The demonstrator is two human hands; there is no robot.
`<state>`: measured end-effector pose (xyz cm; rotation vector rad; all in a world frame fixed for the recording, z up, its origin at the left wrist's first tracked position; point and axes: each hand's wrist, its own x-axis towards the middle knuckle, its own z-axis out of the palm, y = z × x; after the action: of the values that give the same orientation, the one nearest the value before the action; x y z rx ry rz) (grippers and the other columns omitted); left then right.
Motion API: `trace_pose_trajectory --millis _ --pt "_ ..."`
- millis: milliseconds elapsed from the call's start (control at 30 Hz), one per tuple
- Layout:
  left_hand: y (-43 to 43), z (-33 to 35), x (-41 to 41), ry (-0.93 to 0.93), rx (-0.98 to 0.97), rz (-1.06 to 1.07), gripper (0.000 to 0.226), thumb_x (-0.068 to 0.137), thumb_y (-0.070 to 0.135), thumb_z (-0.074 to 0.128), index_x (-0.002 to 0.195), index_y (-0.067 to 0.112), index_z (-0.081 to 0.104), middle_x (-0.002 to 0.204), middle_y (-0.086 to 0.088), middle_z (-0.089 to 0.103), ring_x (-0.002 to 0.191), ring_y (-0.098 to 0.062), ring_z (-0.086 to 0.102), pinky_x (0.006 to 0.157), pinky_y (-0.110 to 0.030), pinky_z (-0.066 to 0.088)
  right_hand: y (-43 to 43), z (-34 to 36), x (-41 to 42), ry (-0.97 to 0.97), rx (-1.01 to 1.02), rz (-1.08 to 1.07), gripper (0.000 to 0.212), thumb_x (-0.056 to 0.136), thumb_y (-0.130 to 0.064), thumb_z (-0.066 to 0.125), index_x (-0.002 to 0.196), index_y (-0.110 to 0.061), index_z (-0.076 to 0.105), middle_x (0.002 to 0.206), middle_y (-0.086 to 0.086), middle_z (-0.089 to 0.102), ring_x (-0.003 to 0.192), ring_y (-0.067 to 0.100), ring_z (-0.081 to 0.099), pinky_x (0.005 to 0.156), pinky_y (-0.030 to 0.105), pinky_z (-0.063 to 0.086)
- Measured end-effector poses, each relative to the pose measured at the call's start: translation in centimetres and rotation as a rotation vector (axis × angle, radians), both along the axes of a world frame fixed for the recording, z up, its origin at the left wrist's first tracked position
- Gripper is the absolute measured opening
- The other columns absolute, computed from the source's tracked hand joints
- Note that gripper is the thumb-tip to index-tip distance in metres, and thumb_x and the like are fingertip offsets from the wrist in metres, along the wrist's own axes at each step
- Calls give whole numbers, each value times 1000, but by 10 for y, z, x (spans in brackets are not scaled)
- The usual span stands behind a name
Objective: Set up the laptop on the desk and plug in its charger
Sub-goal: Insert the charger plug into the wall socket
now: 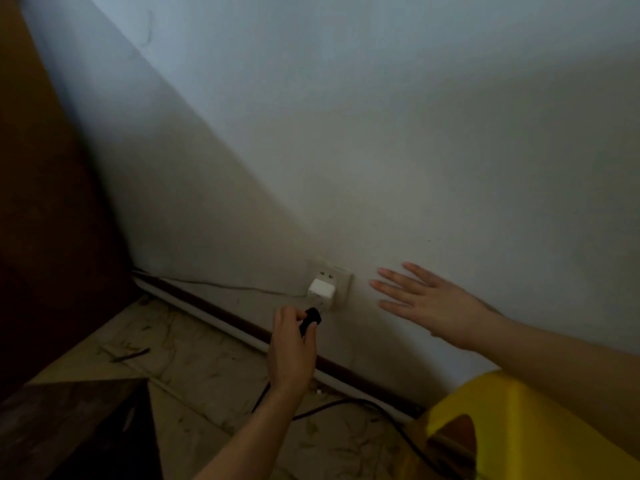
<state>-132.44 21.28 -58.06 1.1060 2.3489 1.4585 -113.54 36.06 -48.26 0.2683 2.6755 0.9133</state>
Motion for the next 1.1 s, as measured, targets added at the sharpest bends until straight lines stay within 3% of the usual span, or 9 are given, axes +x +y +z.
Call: trace_pose_trajectory --millis 67,167,533,767,900,1100 --pt "9 -7 -2 3 34 18 12 90 17 58 89 16 46 97 4 44 71 6 43 53 -8 31 3 -1 3 2 39 -11 77 90 -10 53 152 -21 10 155 6 -21 138 30 -27 106 46 -26" --pt "19 -14 -5 10 60 48 11 90 17 58 89 15 47 96 3 44 71 3 42 54 -9 30 5 -4 1 -66 64 -29 83 90 -8 52 152 -21 -2 151 6 -32 128 29 -42 97 44 -36" --pt "32 -14 -8 -7 75 64 15 88 16 62 85 15 48 94 2 50 71 2 45 55 -12 32 2 1 0 -36 59 -21 71 96 -8 41 152 -21 0 153 4 -30 133 27 -35 104 43 -29" --pt "35 -13 -13 -55 92 95 16 83 15 68 80 12 52 88 -2 57 77 -15 53 59 -21 40 -1 0 -1 -34 90 -42 75 95 -9 47 152 -23 1 150 1 -32 129 24 -37 105 44 -27" --pt "38 -13 -14 -36 94 108 17 81 14 69 77 12 53 88 -3 58 75 -13 51 57 -18 36 0 -2 -2 -37 105 -66 76 94 -10 49 152 -23 1 150 3 -32 130 25 -38 103 46 -29" --pt "41 -9 -12 -48 78 121 16 82 17 69 80 14 53 90 -3 58 80 -19 56 67 -32 48 -3 0 -3 -63 132 -78 81 91 -11 54 152 -22 2 154 4 -28 129 25 -39 98 45 -33"
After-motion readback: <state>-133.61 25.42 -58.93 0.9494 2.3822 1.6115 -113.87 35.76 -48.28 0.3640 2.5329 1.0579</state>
